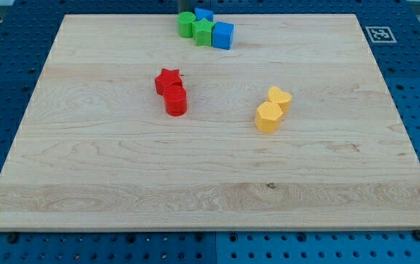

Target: Push the blue cube to the right

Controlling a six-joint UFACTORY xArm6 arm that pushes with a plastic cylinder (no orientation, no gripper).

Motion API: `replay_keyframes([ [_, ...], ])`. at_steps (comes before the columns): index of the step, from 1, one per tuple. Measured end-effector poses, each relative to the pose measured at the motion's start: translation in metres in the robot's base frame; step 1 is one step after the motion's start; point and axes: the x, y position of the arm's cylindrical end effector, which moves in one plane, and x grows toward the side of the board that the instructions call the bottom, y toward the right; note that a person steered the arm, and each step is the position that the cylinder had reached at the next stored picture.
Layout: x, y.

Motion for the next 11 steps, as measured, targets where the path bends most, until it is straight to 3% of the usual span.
replay_keyframes([
  [2,0.001,0.012],
  [4,0.061,0.02],
  [9,0.07,0.055],
  [11,0.082,0.123],
])
